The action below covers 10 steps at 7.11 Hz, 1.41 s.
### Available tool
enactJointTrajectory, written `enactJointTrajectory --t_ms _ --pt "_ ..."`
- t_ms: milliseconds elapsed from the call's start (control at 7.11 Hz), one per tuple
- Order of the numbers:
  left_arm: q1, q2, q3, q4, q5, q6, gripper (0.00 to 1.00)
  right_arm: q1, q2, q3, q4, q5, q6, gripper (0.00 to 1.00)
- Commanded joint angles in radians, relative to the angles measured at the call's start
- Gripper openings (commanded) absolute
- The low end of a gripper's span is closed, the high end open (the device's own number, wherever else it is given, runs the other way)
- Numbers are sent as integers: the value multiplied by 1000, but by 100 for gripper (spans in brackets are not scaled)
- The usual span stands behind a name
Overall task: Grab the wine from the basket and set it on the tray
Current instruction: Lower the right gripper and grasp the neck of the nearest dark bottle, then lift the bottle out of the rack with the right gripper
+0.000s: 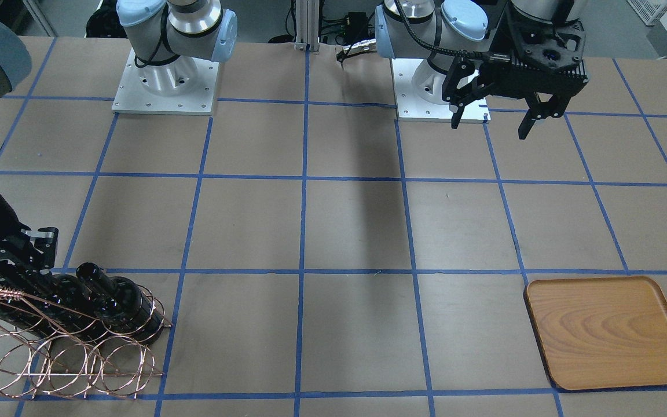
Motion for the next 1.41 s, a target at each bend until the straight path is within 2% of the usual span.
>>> enactJointTrajectory --t_ms 0,141,422,563,985,1266 --pt "0 0 0 1 0 0 100 0 -8 -6 6 1 -1 0" --pt "0 0 0 1 0 0 100 3 -12 -31 28 0 2 0" --pt "0 0 0 1 0 0 100 11 -55 -143 224 1 5 0" --pt "0 0 0 1 0 0 100 15 -96 -169 299 1 28 0" --pt "0 3 0 1 2 0 100 43 -186 -177 439 1 91 0" --pt "0 3 0 -1 2 0 100 137 -201 -177 469 -2 244 0"
